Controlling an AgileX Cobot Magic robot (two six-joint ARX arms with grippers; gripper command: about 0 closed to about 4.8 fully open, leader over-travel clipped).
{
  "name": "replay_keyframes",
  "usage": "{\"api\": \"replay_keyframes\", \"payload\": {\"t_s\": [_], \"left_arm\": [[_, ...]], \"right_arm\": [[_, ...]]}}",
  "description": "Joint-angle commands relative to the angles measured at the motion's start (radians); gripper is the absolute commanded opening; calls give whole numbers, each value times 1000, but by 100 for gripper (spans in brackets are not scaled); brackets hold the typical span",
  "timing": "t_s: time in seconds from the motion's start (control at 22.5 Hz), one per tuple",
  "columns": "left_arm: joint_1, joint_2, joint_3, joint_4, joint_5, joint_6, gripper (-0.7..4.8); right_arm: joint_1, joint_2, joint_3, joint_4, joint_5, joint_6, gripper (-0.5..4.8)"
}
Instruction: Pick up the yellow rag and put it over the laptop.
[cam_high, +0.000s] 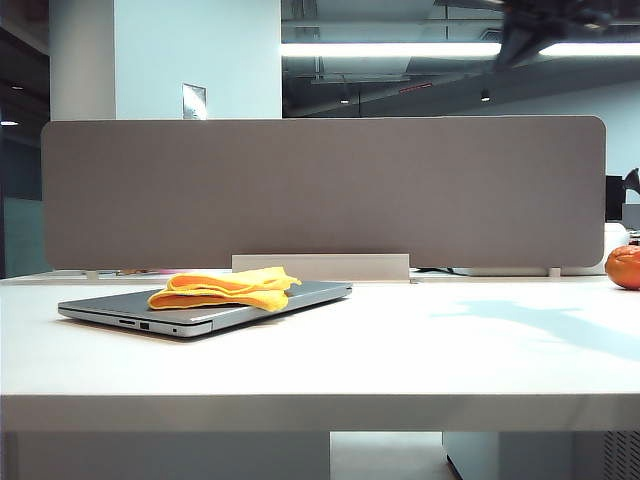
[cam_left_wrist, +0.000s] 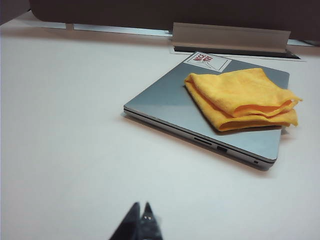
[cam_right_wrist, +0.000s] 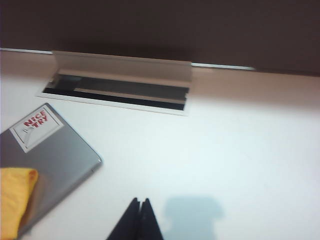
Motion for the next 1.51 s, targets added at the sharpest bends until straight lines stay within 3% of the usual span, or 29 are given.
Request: {"api": "replay_keyframes", "payload": {"t_s": [0.04, 0.31, 0.49, 0.71, 0.98, 1.24, 1.51], "left_arm": [[3, 1, 3, 9, 2, 0, -6], [3, 1, 3, 9, 2, 0, -6], [3, 1, 3, 9, 5, 0, -6], [3, 1, 3, 9, 5, 0, -6], [3, 1, 3, 9, 5, 0, -6], [3, 1, 3, 9, 5, 0, -6], [3, 1, 3, 9, 5, 0, -6]], "right_arm": [[8, -122, -135, 16, -3, -12, -1], [10, -396, -443, 52, -21, -1, -1], [10, -659, -716, 160, -14, 13, -1], [11, -867, -936, 236, 47, 46, -1], [11, -1067, -1198, 395, 129, 168, -1], [11, -1296, -1463, 565, 222, 164, -1], [11, -1477, -1596, 584, 301, 155, -1]]}}
